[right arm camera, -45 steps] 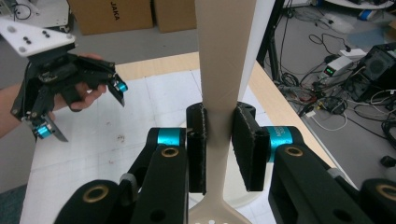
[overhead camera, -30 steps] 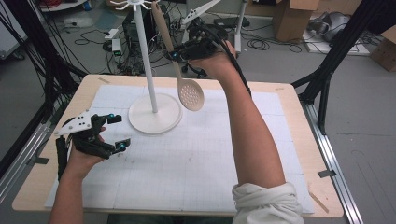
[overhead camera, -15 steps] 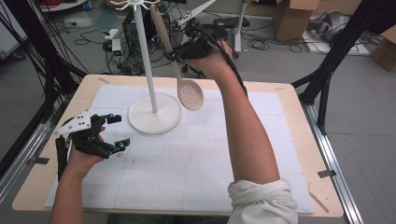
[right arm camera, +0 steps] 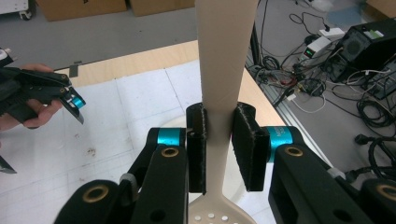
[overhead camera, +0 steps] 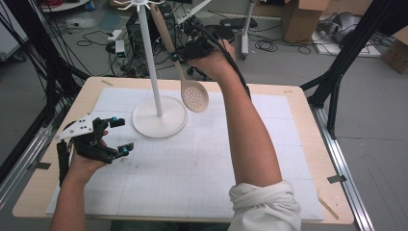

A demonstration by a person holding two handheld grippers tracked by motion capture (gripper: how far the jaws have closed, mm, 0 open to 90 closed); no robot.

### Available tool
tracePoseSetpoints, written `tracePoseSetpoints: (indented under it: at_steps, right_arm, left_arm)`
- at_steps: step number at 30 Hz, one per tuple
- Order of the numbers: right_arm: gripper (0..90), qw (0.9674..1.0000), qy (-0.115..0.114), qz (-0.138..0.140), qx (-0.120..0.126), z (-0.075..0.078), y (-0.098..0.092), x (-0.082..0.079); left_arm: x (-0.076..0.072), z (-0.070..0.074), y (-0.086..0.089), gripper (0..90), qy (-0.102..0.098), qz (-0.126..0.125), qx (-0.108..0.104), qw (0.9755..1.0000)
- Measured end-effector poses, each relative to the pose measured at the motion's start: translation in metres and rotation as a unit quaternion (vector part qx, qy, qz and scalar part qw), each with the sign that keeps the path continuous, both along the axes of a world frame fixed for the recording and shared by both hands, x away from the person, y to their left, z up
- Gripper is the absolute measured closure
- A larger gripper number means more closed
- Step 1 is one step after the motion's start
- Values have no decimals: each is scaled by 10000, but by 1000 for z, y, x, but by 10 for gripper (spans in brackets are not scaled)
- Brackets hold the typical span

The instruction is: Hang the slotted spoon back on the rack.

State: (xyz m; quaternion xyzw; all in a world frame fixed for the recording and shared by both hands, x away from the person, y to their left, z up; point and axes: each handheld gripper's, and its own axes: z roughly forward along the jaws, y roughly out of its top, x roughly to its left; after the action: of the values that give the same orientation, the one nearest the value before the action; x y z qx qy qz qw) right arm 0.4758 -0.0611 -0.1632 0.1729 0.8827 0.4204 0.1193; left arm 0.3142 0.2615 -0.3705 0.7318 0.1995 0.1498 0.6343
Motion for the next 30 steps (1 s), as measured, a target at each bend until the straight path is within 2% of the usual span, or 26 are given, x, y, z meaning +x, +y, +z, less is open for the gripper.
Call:
tracePoseSetpoints:
  at_steps: [13,23,30]
  right_arm:
    - [759,9996,145,-194,148,-1,-7,11]
    - [759,9997,197,-52,145,-8,2,16]
    - [753,9995,278,-88,156,-10,5,19]
  left_arm:
    - [0,0,1,58,-8,-1,3,10000]
    - [0,0,1,58,8,4,-7,10000]
    - [1,-1,2,58,9,-3,19,10000]
